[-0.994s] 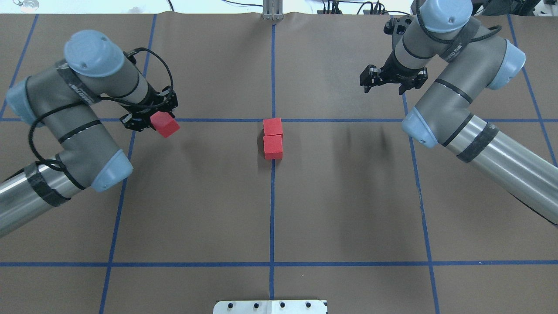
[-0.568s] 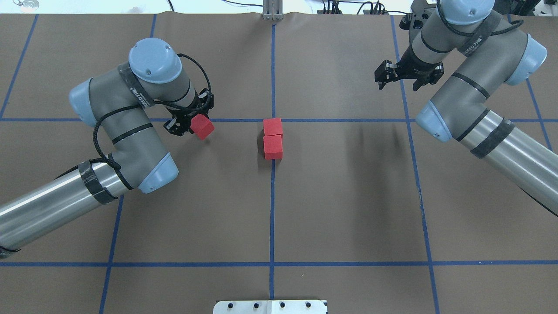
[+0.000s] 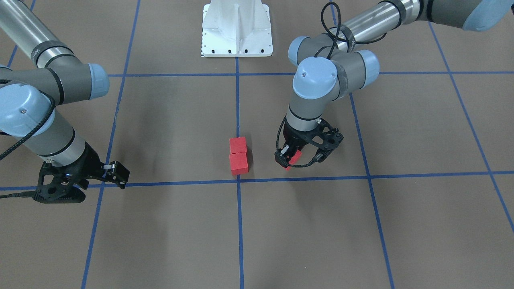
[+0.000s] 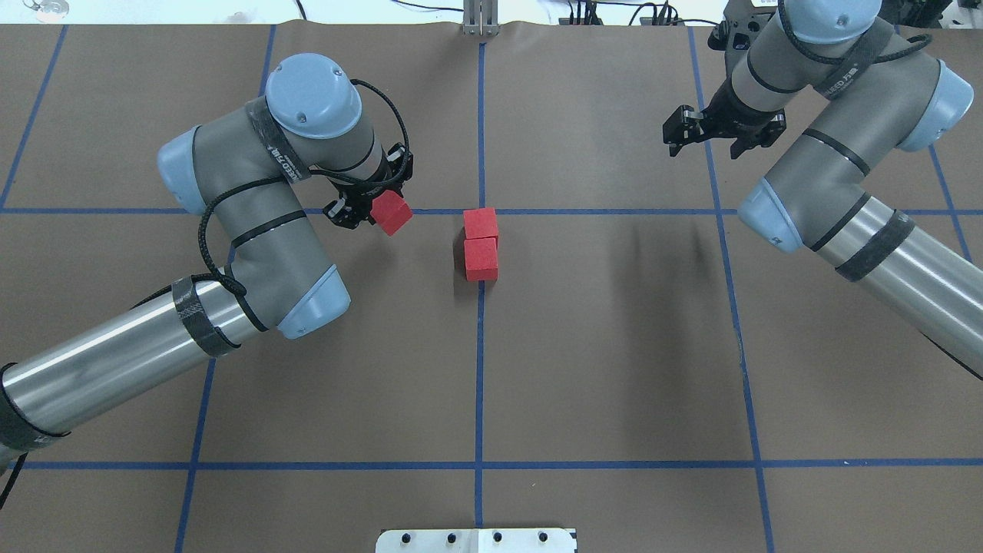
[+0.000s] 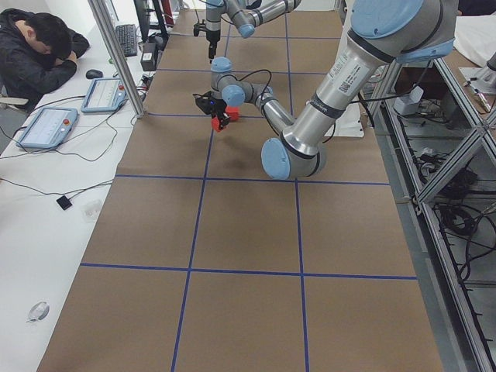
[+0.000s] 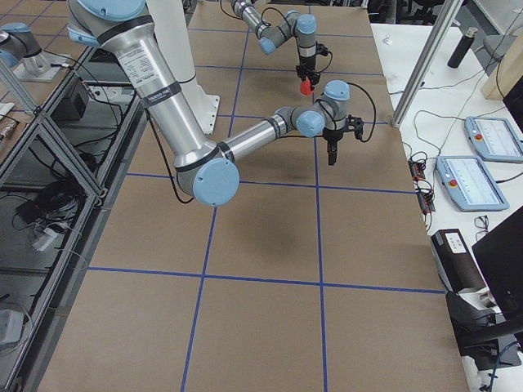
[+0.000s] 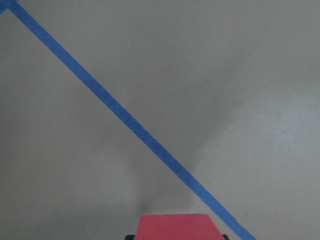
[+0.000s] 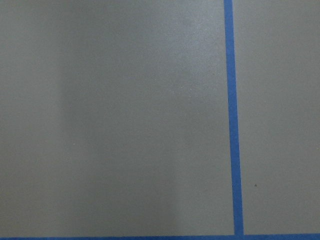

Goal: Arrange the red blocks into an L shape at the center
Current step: 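Carry the red cube with the left gripper toward the center cubes, then lower the held cube beside the farther center cube, on the left gripper's side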

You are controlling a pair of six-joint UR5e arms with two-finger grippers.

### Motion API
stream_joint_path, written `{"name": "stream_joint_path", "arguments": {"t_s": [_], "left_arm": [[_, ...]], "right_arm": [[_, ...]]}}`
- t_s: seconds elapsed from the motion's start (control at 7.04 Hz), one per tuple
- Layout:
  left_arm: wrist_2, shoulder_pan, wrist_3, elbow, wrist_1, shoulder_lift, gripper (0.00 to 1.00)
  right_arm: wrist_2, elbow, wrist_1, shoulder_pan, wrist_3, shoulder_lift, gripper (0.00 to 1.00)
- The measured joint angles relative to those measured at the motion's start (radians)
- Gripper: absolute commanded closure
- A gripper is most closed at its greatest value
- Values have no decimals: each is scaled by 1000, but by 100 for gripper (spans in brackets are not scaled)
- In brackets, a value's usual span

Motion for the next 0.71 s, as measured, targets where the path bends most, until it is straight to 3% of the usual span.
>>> {"name": "stream_joint_path", "arguments": {"t_s": [0.43,0.71], "left_arm": [[23,2,-18,-12,-6,-5,100],[22,5,-165,55,3,-47,100]], "right_arm": [[0,1,-1,0,0,-1,1],[6,1,-10,0,1,0,1]]}}
